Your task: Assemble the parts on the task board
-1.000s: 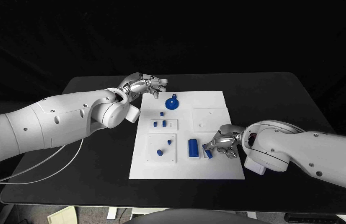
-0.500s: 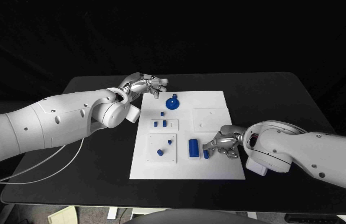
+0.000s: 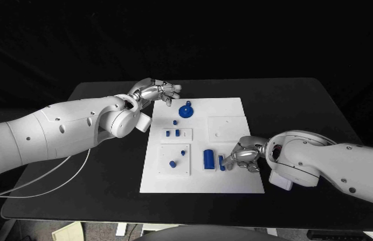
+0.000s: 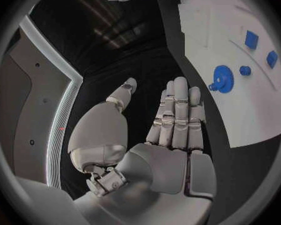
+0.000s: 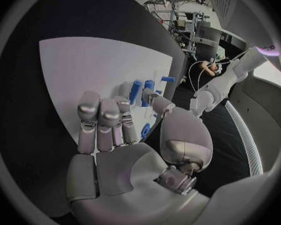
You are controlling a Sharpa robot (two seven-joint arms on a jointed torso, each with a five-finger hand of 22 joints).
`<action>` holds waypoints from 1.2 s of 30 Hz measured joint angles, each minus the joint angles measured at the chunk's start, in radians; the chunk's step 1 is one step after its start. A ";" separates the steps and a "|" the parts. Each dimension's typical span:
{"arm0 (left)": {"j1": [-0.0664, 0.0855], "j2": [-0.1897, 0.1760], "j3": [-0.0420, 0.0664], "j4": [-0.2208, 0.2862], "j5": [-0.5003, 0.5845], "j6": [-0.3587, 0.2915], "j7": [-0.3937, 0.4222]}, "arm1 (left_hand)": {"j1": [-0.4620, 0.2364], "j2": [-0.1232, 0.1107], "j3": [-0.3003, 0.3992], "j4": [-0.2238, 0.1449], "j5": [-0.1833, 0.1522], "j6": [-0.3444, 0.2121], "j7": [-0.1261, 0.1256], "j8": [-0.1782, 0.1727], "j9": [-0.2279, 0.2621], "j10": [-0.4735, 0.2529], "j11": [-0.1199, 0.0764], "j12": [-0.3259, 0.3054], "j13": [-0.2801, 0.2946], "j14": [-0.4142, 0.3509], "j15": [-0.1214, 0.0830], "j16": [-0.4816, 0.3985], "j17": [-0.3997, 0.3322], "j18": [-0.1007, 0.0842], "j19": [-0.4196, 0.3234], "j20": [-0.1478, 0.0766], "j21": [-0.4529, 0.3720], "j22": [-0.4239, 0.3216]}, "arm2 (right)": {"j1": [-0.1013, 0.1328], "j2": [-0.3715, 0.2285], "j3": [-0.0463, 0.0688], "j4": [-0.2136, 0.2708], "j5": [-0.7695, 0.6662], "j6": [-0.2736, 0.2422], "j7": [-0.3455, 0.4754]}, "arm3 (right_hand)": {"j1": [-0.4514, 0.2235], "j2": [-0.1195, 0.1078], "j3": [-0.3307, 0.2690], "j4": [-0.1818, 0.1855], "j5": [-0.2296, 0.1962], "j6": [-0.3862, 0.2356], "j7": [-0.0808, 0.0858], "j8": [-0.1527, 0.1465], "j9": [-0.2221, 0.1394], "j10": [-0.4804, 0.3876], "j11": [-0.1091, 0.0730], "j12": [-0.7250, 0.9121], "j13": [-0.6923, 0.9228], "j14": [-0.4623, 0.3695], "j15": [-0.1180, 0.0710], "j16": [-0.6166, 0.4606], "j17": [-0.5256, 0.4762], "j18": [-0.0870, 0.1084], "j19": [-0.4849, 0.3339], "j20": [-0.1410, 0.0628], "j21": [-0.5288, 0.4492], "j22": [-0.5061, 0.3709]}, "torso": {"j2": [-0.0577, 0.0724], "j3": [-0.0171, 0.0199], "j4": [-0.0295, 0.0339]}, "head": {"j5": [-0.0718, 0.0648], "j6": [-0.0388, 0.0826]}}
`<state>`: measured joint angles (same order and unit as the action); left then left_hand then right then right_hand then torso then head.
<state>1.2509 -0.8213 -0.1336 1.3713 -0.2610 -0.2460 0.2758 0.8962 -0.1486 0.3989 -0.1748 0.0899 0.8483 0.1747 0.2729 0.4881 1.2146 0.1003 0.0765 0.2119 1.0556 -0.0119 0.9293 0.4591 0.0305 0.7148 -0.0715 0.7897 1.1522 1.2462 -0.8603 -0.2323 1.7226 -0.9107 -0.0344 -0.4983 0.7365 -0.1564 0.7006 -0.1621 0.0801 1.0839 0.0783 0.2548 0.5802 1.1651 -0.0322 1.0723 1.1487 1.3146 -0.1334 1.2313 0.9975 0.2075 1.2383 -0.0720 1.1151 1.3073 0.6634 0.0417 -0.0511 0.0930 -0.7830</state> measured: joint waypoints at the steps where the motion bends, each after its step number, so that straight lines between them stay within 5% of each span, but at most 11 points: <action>1: 0.000 0.000 0.000 0.000 0.000 0.000 0.000 | 0.000 0.000 0.000 0.000 0.000 0.000 0.000 0.000 0.000 0.000 0.000 0.000 0.000 0.000 0.000 0.000 0.000 0.000 0.000 0.000 0.000 0.000 | 0.000 -0.001 0.000 0.001 -0.003 0.006 0.001 | 0.008 0.008 -0.024 -0.024 0.016 0.000 0.000 0.002 0.001 0.000 0.000 0.000 0.000 0.000 0.000 0.000 0.000 0.000 0.000 0.000 0.000 0.000 | 0.000 0.0000 0.0000 | 0.000 0.000; 2: 0.000 0.000 0.000 0.000 0.000 0.000 0.000 | 0.000 0.000 0.000 0.000 0.000 0.000 0.000 0.000 0.000 0.000 0.000 0.000 0.000 0.000 0.000 0.000 0.000 0.000 0.000 0.000 0.000 0.000 | 0.000 -0.003 0.000 0.003 -0.007 0.015 0.003 | 0.030 0.012 -0.051 -0.060 0.032 0.000 0.000 0.005 0.001 0.000 0.000 0.000 0.000 0.000 0.000 0.000 0.000 0.000 0.000 0.000 0.000 0.000 | 0.000 0.0000 -0.0001 | 0.000 0.000; 6: 0.000 0.000 0.000 0.000 -0.001 0.000 -0.001 | 0.000 0.000 0.000 0.000 0.000 0.000 0.000 0.000 0.000 0.000 0.000 0.000 0.000 0.000 0.000 0.000 0.000 0.000 0.000 0.000 0.000 0.000 | 0.000 -0.005 0.000 0.006 -0.021 0.037 0.008 | 0.067 0.009 -0.083 -0.102 0.024 0.000 0.000 0.006 0.001 0.000 0.000 0.000 0.000 0.000 0.000 0.000 0.000 0.000 0.000 0.000 0.000 0.000 | 0.000 -0.0001 -0.0006 | 0.000 0.000; 17: 0.000 0.000 0.000 0.000 -0.002 0.001 -0.002 | 0.000 0.000 0.003 -0.003 0.000 0.000 0.000 0.000 0.000 0.000 0.000 0.000 0.000 0.000 0.000 0.000 0.000 0.000 0.000 0.000 0.000 0.001 | 0.000 0.003 0.000 0.003 -0.040 0.066 0.011 | 0.068 0.008 -0.092 -0.105 -0.002 0.000 0.000 0.006 -0.001 0.000 0.000 -0.004 0.000 0.000 0.000 0.000 0.000 0.000 0.000 0.000 0.000 0.000 | 0.000 0.0003 -0.0007 | -0.001 0.000; 24: 0.000 -0.001 0.000 0.001 -0.002 0.001 -0.002 | 0.000 0.000 0.003 -0.003 0.000 0.000 0.000 0.000 0.000 0.000 0.000 0.000 0.001 0.000 0.000 0.000 0.001 0.000 0.000 0.000 0.000 0.001 | 0.000 0.010 0.000 -0.005 -0.049 0.067 0.009 | 0.049 0.027 -0.107 -0.082 -0.007 0.000 0.000 0.006 -0.004 0.000 0.000 -0.004 0.000 0.000 0.000 0.000 0.000 0.000 0.000 0.001 -0.004 0.000 | 0.000 0.0000 -0.0004 | -0.003 -0.001; 31: 0.000 -0.002 0.000 0.001 -0.003 0.002 -0.002 | 0.000 0.000 0.003 -0.003 0.000 0.000 0.000 0.000 0.000 0.000 0.000 0.000 0.001 0.000 0.000 0.000 0.001 0.000 0.000 0.000 -0.004 0.001 | 0.000 0.023 0.000 -0.017 -0.060 0.067 0.007 | 0.013 0.074 -0.093 -0.018 -0.018 0.000 -0.001 0.007 -0.007 0.000 0.000 -0.008 0.000 0.002 0.002 0.000 0.000 0.000 -0.002 0.003 -0.004 0.000 | 0.000 -0.0006 0.0005 | -0.003 -0.003; 36: 0.000 -0.003 0.000 0.001 -0.003 0.002 -0.003 | 0.000 0.000 0.003 -0.003 0.000 0.000 0.000 0.000 0.000 0.000 0.000 0.000 0.001 0.000 0.000 0.000 0.001 0.000 0.000 0.000 -0.004 0.001 | 0.000 0.028 0.001 -0.024 -0.072 0.066 0.007 | 0.032 0.055 -0.024 0.019 -0.030 0.001 -0.002 0.012 -0.009 0.000 0.000 -0.008 0.001 -0.001 -0.001 0.000 0.000 0.000 -0.004 0.004 -0.004 0.000 | 0.000 -0.0006 0.0008 | -0.003 -0.004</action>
<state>1.2509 -0.8242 -0.1340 1.3725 -0.2638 -0.2442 0.2730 0.8961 -0.1487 0.4015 -0.1774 0.0899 0.8483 0.1747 0.2729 0.4881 1.2145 0.1003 0.0764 0.2125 1.0556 -0.0119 0.9293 0.4598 0.0305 0.7148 -0.0715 0.7858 1.1528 1.2463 -0.8322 -0.2315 1.6989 -0.9825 0.0313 -0.4912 0.7682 -0.1010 0.6762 -0.1430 0.0504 1.0852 0.0763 0.2668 0.5709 1.1651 -0.0322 1.0646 1.1501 1.3132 -0.1345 1.2314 0.9973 0.2076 1.2346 -0.0676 1.1109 1.3073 0.6638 0.0411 -0.0503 0.0901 -0.7870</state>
